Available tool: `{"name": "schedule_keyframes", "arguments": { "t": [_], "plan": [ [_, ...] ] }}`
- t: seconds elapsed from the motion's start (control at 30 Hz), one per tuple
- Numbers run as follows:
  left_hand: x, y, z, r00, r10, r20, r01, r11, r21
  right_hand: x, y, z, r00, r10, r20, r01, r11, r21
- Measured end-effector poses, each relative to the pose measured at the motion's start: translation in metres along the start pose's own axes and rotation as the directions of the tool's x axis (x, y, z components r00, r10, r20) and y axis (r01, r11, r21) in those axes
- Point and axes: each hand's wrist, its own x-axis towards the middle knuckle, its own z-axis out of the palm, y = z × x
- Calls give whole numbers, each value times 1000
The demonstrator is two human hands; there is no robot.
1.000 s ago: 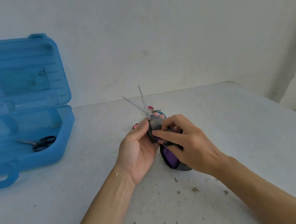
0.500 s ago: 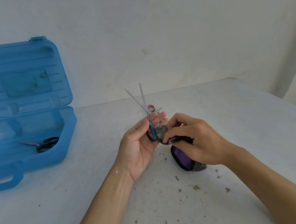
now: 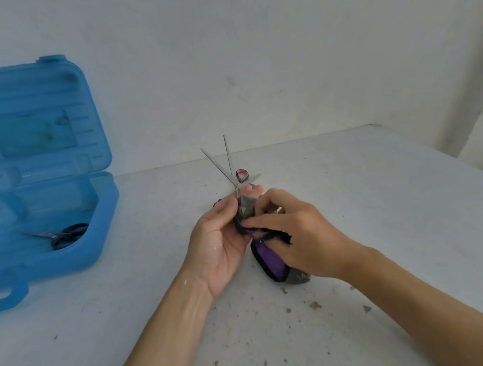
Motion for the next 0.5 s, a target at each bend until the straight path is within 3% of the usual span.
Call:
{"name": "schedule_keyframes", "arguments": {
  "t": [0.1, 0.2, 0.27, 0.37, 0.5],
  "plan": [
    [-1, -2, 5, 999, -46, 0, 46, 999, -6, 1, 0, -19, 1000, -2, 25, -1, 994, 110],
    [0, 0, 6, 996, -69, 58, 72, 996, -52, -3, 2, -45, 983, 170, -74, -143, 949, 281],
    [-3, 3, 4, 993, -92, 74, 99, 990, -97, -3, 4, -54, 914, 340, -220, -224, 876, 427],
    [-7, 6, 4, 985, -120, 122, 138, 979, -153, 0, 4, -54, 746, 545, -383, -247, 760, 601],
    [-8, 6, 6, 984, -137, 113, 153, 978, -144, 1, 1, -50, 692, 564, -451, -259, 777, 573]
  ]
}}
